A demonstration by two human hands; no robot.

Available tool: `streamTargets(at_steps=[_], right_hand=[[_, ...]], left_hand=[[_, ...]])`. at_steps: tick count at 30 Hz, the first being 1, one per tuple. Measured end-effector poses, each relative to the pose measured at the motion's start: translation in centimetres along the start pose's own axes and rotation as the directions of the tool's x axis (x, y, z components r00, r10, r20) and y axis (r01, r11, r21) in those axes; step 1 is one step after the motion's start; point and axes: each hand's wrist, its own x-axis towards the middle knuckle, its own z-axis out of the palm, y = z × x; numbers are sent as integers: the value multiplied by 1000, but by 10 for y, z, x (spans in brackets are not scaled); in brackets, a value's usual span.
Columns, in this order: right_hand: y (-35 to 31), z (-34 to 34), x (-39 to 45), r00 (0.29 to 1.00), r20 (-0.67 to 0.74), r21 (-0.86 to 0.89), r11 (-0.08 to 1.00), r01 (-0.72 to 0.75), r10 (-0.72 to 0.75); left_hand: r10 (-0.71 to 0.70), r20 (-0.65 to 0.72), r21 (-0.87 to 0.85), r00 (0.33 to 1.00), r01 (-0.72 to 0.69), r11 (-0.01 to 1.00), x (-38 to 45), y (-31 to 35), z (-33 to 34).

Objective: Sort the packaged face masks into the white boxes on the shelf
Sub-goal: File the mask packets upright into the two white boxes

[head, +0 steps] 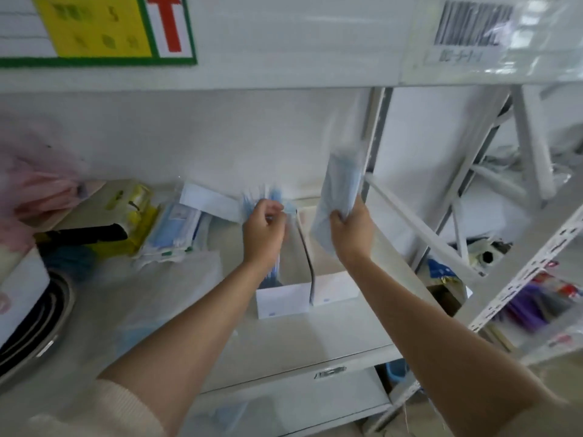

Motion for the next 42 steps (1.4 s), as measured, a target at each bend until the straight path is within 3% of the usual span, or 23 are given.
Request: streamTargets(at_steps=[3,5,6,7,9,11,14,16,18,20,21,23,24,26,28,30,34,37,40,42], right_hand=[[18,27,-8,945,268,-124,980,-156,185],[20,37,-14,903,323,-122,959,-256,283],[18,39,-16,915,298,-84,962,-258,271],[13,40,-18,948,235,-55,977,-207,214],[1,38,-21,998,60,-42,999,31,-29],[-19,41,-29,952,-17,17,952,306,-305],[-53,63,-55,859,83,224,849,479,-506],[-70,83,-79,789,191,307,799,517,-583],[-76,107,-100,710,343,323,787,526,-615],[-75,132,-116,647,557,252,849,465,-520],[-72,145,-121,624,668,158,897,413,-405],[-63,167,-131,574,816,-133,944,303,-69],[-59,175,-135,556,827,-275,926,260,90],[-50,185,-143,566,781,-447,869,212,263],[-44,191,-146,602,744,-485,854,187,290],[-41,193,-145,618,728,-451,886,104,298],[-39,191,-146,648,722,-298,954,-25,243],[-37,184,-145,702,682,-200,976,-91,205],[-38,175,-140,757,629,-138,984,-115,176],[-42,170,-138,726,671,-124,988,-89,150]], left_hand=[[121,-168,94,978,-106,990,4,-7,-33],[151,-268,155,951,-112,982,5,-13,-53],[156,-313,175,937,-104,979,6,-17,-62],[159,-356,194,921,-94,976,6,-21,-70],[147,-440,230,886,-47,972,6,-28,-85],[121,-520,250,846,15,968,4,-35,-103],[-8,-600,300,800,234,925,2,-52,-141],[-133,-562,444,816,434,784,-1,-70,-171],[-338,-464,584,819,570,578,-9,-86,-199],[-516,-413,643,750,642,419,-19,-101,-222],[-550,-401,673,733,643,367,-24,-107,-230],[-556,-395,727,732,618,298,-30,-114,-242],[-552,-397,733,733,615,290,-31,-115,-246],[-555,-370,724,746,605,331,-27,-114,-248],[-583,-289,666,760,597,448,-19,-114,-245],[-623,-213,576,753,611,543,-11,-113,-237],[-671,-66,586,738,573,573,-4,-114,-217],[-644,-79,592,761,555,584,1,-118,-209],[-587,-89,508,805,544,668,9,-114,-206],[-588,-90,412,804,567,713,12,-114,-206]])
